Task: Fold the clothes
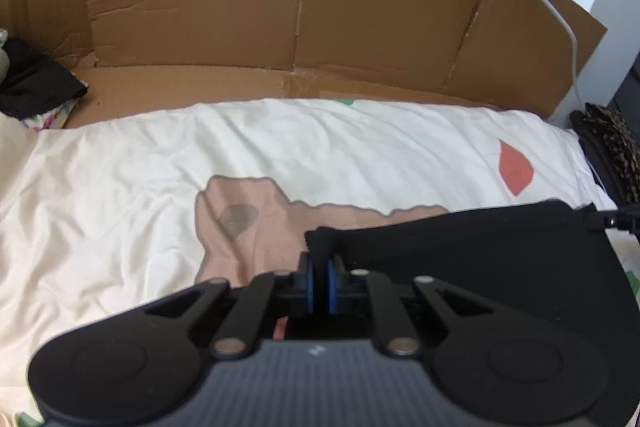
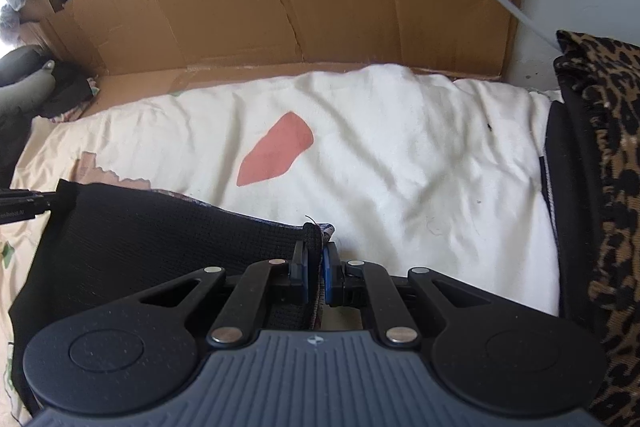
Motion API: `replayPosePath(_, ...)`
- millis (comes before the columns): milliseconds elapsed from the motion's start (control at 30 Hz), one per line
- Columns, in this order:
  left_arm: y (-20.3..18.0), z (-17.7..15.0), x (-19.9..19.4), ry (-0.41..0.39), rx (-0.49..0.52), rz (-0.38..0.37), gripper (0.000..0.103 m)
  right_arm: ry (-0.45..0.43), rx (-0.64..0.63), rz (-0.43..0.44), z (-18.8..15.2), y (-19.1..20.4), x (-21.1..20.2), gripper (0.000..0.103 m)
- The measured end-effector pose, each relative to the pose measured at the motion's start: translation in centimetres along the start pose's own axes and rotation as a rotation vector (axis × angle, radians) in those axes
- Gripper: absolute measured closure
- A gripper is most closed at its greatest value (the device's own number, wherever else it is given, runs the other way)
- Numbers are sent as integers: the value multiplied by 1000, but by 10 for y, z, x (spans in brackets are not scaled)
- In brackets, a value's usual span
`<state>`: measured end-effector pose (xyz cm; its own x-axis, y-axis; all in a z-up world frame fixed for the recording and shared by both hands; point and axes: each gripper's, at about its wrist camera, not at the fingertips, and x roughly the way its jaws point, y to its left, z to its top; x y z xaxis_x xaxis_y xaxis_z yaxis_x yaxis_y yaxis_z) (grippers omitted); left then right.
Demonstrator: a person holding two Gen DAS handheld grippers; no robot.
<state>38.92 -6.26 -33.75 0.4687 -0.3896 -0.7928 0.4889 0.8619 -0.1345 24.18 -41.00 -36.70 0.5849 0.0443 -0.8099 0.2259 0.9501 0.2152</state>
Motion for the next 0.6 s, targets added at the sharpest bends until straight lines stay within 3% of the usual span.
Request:
replayPosePath(133, -7, -5, 3, -12, 19, 52, 78, 3, 24, 13, -1, 0, 3, 92)
replayPosePath(200, -6, -5, -3, -24, 6, 72, 71, -27, 47, 10, 0, -3, -5, 82)
replayPosePath(267, -7, -6, -14, -44, 5, 73, 71, -65, 60, 19, 0, -6, -18, 66)
replayPosePath(600, -24, -33, -74, -77, -35, 33, 66, -122, 72, 54, -29, -1, -79, 66)
